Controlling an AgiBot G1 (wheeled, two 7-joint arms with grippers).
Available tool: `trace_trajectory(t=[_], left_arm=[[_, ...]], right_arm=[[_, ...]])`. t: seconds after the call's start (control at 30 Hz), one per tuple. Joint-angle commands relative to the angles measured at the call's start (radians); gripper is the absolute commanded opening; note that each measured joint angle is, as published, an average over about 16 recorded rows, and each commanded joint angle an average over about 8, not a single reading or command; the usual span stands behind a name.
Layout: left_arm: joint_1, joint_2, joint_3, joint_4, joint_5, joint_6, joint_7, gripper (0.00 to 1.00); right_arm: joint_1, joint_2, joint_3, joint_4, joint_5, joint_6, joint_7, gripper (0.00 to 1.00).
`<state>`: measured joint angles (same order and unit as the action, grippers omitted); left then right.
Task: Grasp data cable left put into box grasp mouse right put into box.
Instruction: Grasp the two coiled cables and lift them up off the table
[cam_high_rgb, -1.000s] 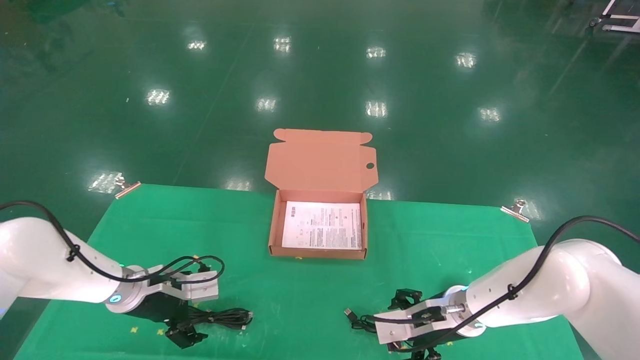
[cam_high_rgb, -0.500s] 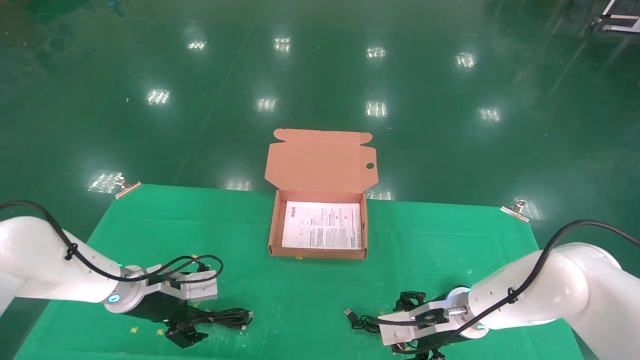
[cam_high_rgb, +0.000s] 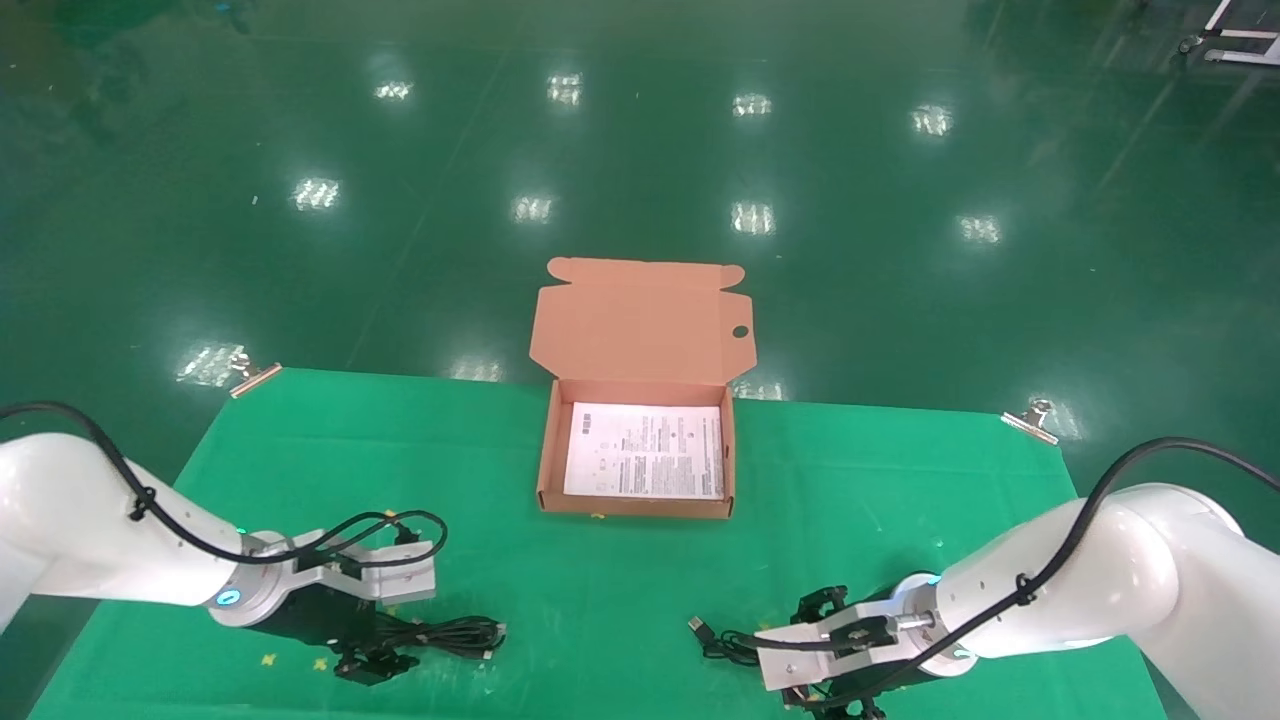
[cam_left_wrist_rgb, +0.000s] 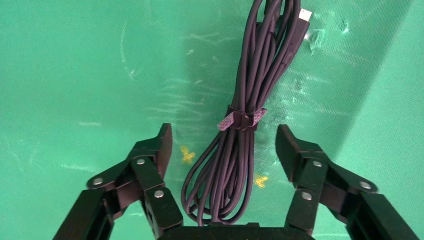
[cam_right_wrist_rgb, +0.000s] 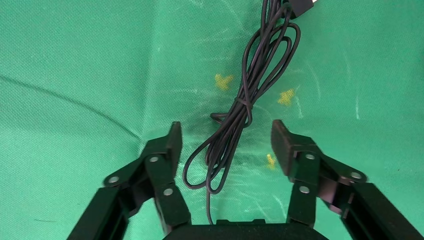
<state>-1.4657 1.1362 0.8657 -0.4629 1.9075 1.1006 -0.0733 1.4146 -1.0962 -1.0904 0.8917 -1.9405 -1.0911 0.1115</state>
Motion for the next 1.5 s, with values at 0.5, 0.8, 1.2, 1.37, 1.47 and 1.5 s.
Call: trace_trajectory(t=[0.5, 0.8, 1.2, 1.37, 1.47, 1.5], left_arm=[[0.001, -0.001, 0.0, -0.003, 0.001, 0.001, -0.001, 0.0], [0.001, -0.001, 0.0, -0.003, 0.001, 0.001, -0.002, 0.0], [-0.033, -0.053, -0.02, -0.114, -0.027, 0.028, 0.049, 0.0], [-0.062, -0.103, -0.023, -0.279, 0.009, 0.005, 0.042, 0.0], [-0.075, -0.122, -0.02, -0.392, 0.069, -0.042, -0.003, 0.0], [-0.079, -0.125, -0.019, -0.43, 0.094, -0.062, -0.024, 0.0]], right_arm=[[0.001, 0.001, 0.001, 0.002, 0.002, -0.002, 0.0, 0.0], [0.002, 0.001, 0.001, 0.002, 0.002, -0.002, 0.0, 0.0], [0.034, 0.072, 0.046, 0.054, 0.039, -0.005, 0.052, 0.0], [0.098, 0.183, 0.109, 0.177, 0.058, 0.001, 0.14, 0.0], [0.146, 0.223, 0.142, 0.242, 0.05, 0.018, 0.184, 0.0], [0.163, 0.228, 0.152, 0.259, 0.046, 0.026, 0.195, 0.0]])
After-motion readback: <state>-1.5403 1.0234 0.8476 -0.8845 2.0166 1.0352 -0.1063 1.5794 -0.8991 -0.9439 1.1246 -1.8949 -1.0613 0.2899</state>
